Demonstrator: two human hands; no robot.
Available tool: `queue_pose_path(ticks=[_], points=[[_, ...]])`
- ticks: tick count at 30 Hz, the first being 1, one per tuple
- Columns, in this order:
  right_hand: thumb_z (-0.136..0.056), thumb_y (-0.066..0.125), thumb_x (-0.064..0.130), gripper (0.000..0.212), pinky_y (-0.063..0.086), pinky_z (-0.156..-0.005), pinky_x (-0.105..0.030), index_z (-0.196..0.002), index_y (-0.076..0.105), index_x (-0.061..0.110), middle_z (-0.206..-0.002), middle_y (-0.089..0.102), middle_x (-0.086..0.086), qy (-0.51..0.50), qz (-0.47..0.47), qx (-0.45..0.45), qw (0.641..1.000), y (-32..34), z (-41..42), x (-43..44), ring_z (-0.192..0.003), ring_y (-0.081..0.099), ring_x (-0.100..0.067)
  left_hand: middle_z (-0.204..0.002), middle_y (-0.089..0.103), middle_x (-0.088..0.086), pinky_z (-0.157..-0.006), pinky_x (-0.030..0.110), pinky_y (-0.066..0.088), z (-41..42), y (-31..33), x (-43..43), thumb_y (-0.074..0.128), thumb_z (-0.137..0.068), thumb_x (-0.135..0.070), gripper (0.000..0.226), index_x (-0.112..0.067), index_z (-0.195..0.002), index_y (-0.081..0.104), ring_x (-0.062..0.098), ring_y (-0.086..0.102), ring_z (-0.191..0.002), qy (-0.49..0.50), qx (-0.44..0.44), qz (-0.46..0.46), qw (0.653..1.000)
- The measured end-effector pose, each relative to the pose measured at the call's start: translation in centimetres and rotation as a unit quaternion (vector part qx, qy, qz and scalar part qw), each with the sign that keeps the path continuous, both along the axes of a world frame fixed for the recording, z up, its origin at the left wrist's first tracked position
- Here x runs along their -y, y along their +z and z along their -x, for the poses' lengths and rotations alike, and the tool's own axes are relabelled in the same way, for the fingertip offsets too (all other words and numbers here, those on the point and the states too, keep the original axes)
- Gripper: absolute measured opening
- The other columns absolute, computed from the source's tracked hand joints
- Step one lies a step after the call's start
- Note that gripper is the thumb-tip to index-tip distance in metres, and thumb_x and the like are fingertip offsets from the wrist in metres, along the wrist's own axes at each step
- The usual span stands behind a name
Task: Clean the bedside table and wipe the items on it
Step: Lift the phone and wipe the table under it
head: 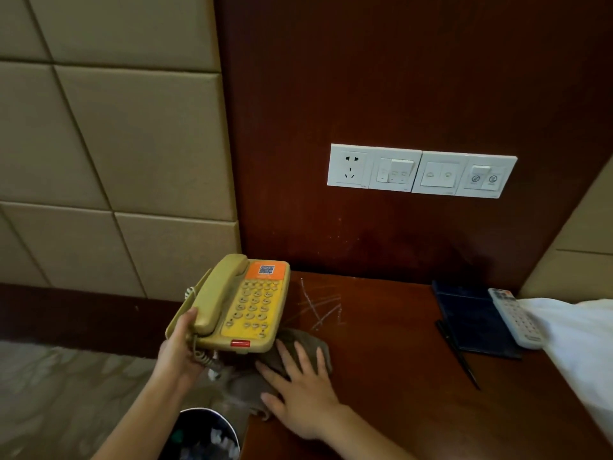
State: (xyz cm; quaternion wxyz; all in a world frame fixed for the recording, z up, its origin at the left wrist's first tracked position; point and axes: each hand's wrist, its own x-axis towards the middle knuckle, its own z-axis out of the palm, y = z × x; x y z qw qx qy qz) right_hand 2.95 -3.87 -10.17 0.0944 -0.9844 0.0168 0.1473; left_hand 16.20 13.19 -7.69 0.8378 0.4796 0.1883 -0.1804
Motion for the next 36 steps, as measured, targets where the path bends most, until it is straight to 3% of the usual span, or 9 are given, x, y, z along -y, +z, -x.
queue_pose_path(ticks=[3, 5, 8, 12, 20, 25, 28, 31, 36], points=[[-0.058, -0.020, 0.077, 0.094, -0.019, -0.111, -0.054, -0.147, -0.006, 0.049, -0.152, -0.031, 0.008, -0.009, 0.010, 0.013, 1.000, -0.1, 0.1, 4.3, -0.143, -0.026, -0.024, -0.119, 0.063, 0.021, -0.078, 0.043, 0.055, -0.1, 0.0, 0.1, 0.062, -0.086, -0.037, 0.052, -0.008, -0.128, 0.053, 0.033, 0.064, -0.098, -0.016, 0.007, 0.009, 1.000], [-0.054, -0.025, 0.079, 0.100, -0.015, -0.112, -0.054, -0.147, -0.008, 0.048, -0.147, -0.035, 0.010, -0.060, 0.029, 0.008, 0.998, 0.0, -0.1, 8.5, -0.144, -0.024, -0.024, -0.113, 0.066, 0.020, -0.077, 0.042, 0.052, -0.1, 0.2, 0.6, 0.062, -0.086, -0.038, 0.049, -0.009, -0.124, 0.055, 0.031, 0.065, -0.093, -0.032, 0.013, 0.006, 0.999], [-0.082, -0.004, 0.074, 0.070, -0.011, -0.114, -0.055, -0.147, -0.010, 0.048, -0.152, -0.033, 0.007, -0.163, 0.036, -0.033, 0.985, 0.5, -0.5, 14.7, -0.145, -0.022, -0.024, -0.084, 0.072, 0.014, -0.079, 0.042, 0.050, -0.1, 0.5, 1.5, 0.058, -0.090, -0.034, 0.021, -0.016, -0.101, 0.058, 0.030, 0.063, -0.085, -0.051, 0.026, -0.008, 0.998], [-0.098, 0.010, 0.059, 0.056, -0.011, -0.114, -0.058, -0.147, -0.012, 0.046, -0.155, -0.031, 0.004, -0.242, 0.025, -0.049, 0.969, 0.4, -1.8, 15.9, -0.144, -0.022, -0.028, -0.097, 0.065, 0.016, -0.090, 0.047, 0.045, -0.3, 1.1, 2.1, 0.056, -0.092, -0.031, 0.011, -0.021, -0.093, 0.055, 0.030, 0.062, -0.088, -0.060, 0.029, 0.000, 0.998], [-0.098, 0.010, 0.055, 0.056, -0.018, -0.110, -0.061, -0.149, -0.010, 0.043, -0.155, -0.029, 0.000, -0.071, 0.039, -0.009, 0.997, 0.0, -1.5, 7.8, -0.141, -0.029, -0.030, -0.102, 0.066, 0.011, -0.072, 0.037, 0.050, -0.8, 2.3, 2.1, 0.058, -0.089, -0.038, 0.031, -0.016, -0.110, 0.058, 0.024, 0.064, -0.086, -0.068, 0.027, 0.004, 0.997], [-0.099, 0.017, 0.053, 0.055, -0.021, -0.109, -0.059, -0.148, -0.005, 0.045, -0.158, -0.023, 0.000, 0.065, 0.016, -0.001, 0.998, 0.1, 0.3, 1.6, -0.142, -0.026, -0.029, -0.084, 0.070, 0.009, -0.064, 0.035, 0.049, -0.5, 3.3, 2.0, 0.056, -0.089, -0.041, 0.046, -0.011, -0.125, 0.054, 0.022, 0.066, -0.075, -0.060, 0.026, 0.014, 0.998], [-0.098, 0.018, 0.055, 0.054, -0.022, -0.110, -0.056, -0.148, -0.002, 0.048, -0.158, -0.021, 0.003, 0.111, 0.020, 0.001, 0.994, 0.1, -0.2, 2.5, -0.143, -0.026, -0.025, -0.063, 0.071, 0.005, -0.062, 0.034, 0.047, -0.7, 3.6, 1.9, 0.055, -0.090, -0.040, 0.047, -0.011, -0.126, 0.052, 0.017, 0.068, -0.055, -0.045, 0.032, 0.002, 0.998], [-0.098, 0.016, 0.057, 0.053, -0.023, -0.110, -0.051, -0.147, -0.002, 0.049, -0.158, -0.023, 0.005, 0.103, 0.039, 0.000, 0.994, 0.3, -1.5, 5.4, -0.142, -0.027, -0.021, -0.075, 0.071, 0.008, -0.066, 0.035, 0.048, -0.7, 3.6, 1.7, 0.055, -0.091, -0.040, 0.049, -0.009, -0.129, 0.050, 0.019, 0.068, -0.066, -0.047, 0.027, 0.009, 0.999], [-0.099, 0.012, 0.057, 0.054, -0.011, -0.115, -0.054, -0.147, -0.010, 0.048, -0.156, -0.027, 0.004, -0.036, 0.082, -0.033, 0.995, 0.9, -4.3, 14.4, -0.145, -0.022, -0.025, -0.089, 0.069, 0.010, -0.071, 0.036, 0.049, -1.7, 3.3, 1.2, 0.054, -0.090, -0.041, 0.053, -0.010, -0.132, 0.049, 0.022, 0.067, -0.075, -0.059, 0.026, 0.002, 0.998]])
